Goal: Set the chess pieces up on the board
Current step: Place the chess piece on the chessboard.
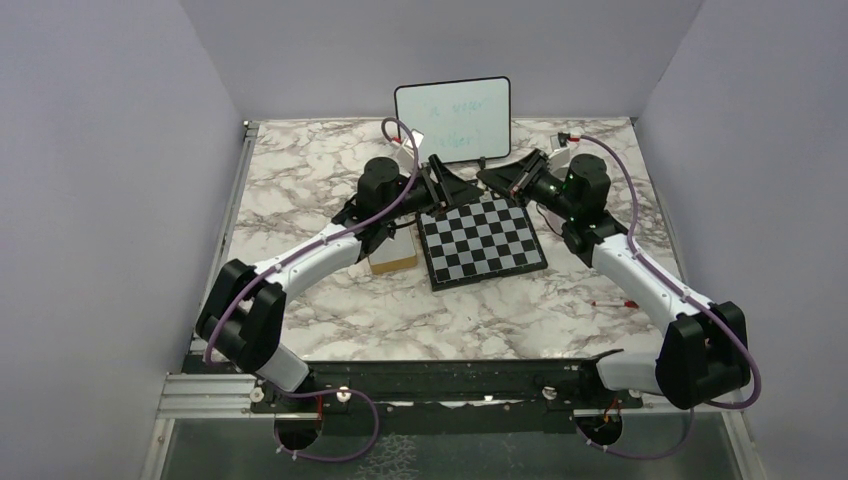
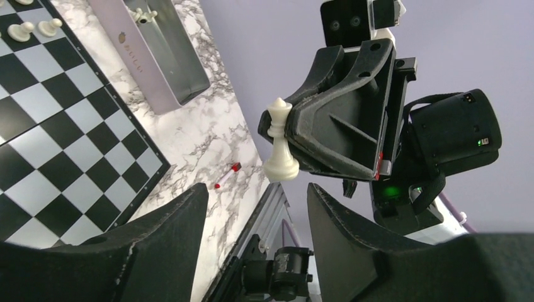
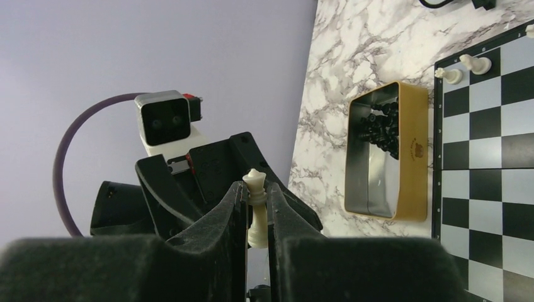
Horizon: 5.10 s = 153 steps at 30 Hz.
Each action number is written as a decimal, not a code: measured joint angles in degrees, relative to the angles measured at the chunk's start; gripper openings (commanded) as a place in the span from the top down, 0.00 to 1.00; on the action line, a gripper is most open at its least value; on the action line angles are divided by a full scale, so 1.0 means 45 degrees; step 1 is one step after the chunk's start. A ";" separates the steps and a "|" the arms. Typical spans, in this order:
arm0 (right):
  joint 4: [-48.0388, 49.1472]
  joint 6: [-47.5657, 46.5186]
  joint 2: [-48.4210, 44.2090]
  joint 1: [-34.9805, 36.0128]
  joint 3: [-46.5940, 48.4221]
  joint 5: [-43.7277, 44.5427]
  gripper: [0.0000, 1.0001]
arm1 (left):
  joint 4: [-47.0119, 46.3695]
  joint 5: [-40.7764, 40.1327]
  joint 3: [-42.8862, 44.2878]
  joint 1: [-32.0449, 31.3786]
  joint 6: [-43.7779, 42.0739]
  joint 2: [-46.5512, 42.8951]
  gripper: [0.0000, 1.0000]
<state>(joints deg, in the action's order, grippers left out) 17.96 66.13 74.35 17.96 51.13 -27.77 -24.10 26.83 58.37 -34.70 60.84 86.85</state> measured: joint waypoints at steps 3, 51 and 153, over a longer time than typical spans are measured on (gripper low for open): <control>0.0121 0.0107 0.0000 0.0024 0.0000 -0.0005 0.90 | -0.0238 0.0136 0.0219 -0.0044 0.0180 0.0301 0.44; -0.2278 -0.4158 0.0209 -0.0068 0.0942 -0.3084 0.69 | -0.1773 0.3089 -0.0709 0.0525 -0.3764 0.0423 0.94; -0.5552 -1.3415 0.7014 0.1054 0.6640 0.5498 0.84 | 0.8612 -0.1049 -0.2924 0.3458 -1.0472 -0.4702 0.01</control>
<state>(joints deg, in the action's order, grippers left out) -7.03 5.76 105.91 22.70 81.01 -3.03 14.66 22.11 45.21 -19.14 13.72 65.69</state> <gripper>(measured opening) 0.168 0.990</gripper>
